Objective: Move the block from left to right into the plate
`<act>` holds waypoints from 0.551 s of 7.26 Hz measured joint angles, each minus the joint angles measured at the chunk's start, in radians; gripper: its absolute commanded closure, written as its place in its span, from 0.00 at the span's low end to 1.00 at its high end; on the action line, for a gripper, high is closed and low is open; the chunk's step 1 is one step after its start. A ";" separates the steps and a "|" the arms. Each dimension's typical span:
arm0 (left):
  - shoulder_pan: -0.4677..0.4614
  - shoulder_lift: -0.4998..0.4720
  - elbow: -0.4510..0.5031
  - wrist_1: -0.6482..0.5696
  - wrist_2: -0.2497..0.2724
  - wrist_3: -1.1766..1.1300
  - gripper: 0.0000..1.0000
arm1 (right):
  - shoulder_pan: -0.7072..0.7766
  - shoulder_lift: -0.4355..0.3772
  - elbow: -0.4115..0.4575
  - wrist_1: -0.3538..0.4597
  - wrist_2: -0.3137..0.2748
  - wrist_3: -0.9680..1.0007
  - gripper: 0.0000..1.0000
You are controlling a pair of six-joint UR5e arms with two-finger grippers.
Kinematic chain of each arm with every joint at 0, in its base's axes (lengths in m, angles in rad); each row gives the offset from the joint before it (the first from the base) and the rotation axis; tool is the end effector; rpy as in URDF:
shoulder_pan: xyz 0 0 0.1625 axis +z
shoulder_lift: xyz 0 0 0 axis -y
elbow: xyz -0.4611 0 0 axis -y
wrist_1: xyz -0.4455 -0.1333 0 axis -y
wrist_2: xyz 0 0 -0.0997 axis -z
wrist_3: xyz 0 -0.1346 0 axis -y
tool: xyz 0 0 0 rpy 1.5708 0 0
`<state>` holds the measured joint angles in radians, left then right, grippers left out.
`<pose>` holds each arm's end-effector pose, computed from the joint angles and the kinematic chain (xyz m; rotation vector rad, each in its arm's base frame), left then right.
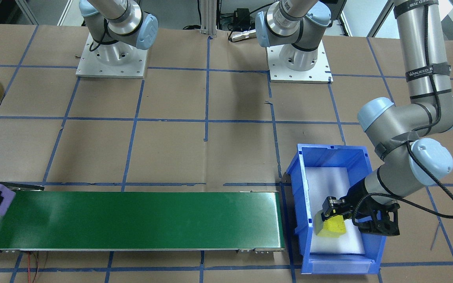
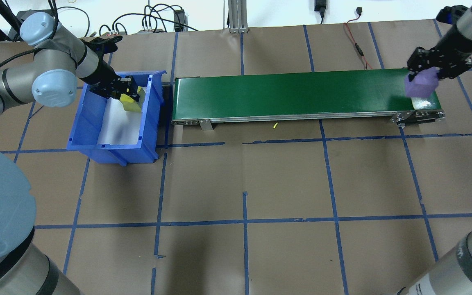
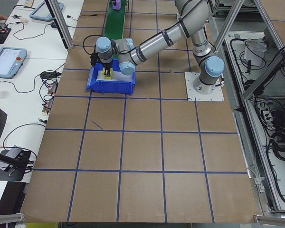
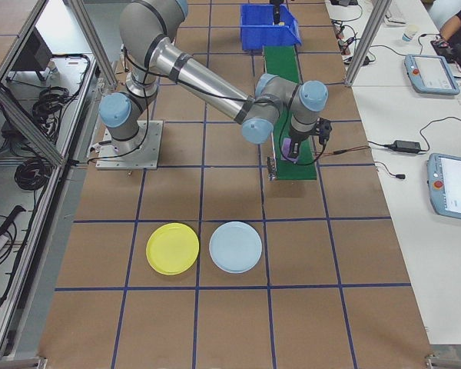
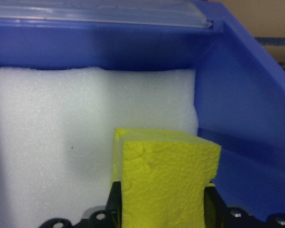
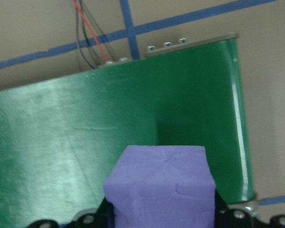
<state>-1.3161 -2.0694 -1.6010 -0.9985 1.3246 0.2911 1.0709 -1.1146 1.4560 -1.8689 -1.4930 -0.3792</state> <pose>0.0182 -0.7294 0.2166 -0.0608 -2.9114 0.1581 -0.2174 -0.6979 0.2889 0.1867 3.0471 0.0093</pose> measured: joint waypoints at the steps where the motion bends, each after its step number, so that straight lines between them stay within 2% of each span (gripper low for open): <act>1: 0.011 0.019 0.005 -0.006 0.000 -0.001 0.75 | -0.097 -0.003 0.001 0.014 -0.043 -0.152 0.73; 3: 0.016 0.105 0.010 -0.067 0.000 -0.021 0.75 | -0.284 -0.001 0.028 0.020 -0.067 -0.373 0.72; 4: 0.014 0.149 0.019 -0.109 0.000 -0.029 0.75 | -0.345 0.000 0.060 0.018 -0.073 -0.424 0.70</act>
<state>-1.3019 -1.9207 -1.5820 -1.1079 1.3246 0.2618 0.7255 -1.1148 1.5161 -1.8505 -1.5658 -0.8028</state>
